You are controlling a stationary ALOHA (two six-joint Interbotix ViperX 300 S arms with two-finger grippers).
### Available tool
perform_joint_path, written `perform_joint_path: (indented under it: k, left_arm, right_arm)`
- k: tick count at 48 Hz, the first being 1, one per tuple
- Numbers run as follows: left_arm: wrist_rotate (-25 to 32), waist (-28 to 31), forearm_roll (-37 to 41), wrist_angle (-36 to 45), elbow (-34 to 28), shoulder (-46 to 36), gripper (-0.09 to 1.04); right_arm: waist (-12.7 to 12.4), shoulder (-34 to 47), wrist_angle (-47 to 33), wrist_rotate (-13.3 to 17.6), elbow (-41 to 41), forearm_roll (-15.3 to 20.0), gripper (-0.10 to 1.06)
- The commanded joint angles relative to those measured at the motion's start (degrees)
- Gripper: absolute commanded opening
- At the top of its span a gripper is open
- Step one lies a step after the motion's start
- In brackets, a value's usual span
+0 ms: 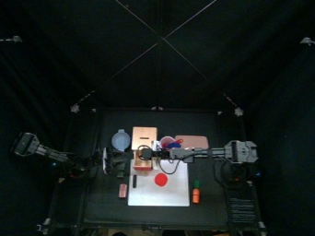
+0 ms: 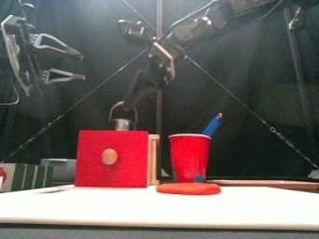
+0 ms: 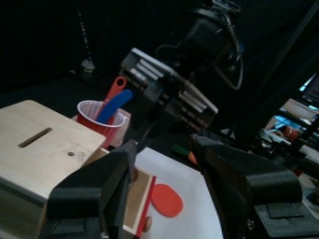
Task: Get the cutter from the drawer then cut the dough then place the extra dough in the bowl
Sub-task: Place the cutter on the board
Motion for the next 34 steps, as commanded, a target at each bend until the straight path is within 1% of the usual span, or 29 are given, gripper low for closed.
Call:
perform_joint_path:
  k: [1,8,18,23,26,34]
  left_arm:
    - [0.2,0.4,-0.4,-0.2,-0.5,0.1,0.86]
    - [0.2,1.0,-0.6,-0.2,-0.7,0.1,0.86]
    - [0.7,3.9,-0.3,-0.2,-2.1,0.1,0.86]
    - [0.8,7.0,0.1,0.0,-3.3,0.7,0.86]
    - [0.8,9.4,0.7,0.4,-4.4,1.6,0.86]
    - [1.4,15.9,6.0,2.4,-8.9,5.7,0.86]
  right_arm:
    - [1.0,-8.3,0.3,0.1,3.8,-0.5,0.4]
    - [2.0,-15.2,-2.0,0.4,12.2,0.4,0.4]
    - [4.0,-23.4,-8.3,0.4,28.3,0.7,0.39]
    - [5.0,-26.0,-12.0,0.4,35.0,1.1,0.39]
    - [5.1,-27.1,-13.6,0.5,37.7,1.2,0.39]
    - [5.2,-28.7,-16.9,0.4,42.9,0.7,0.4]
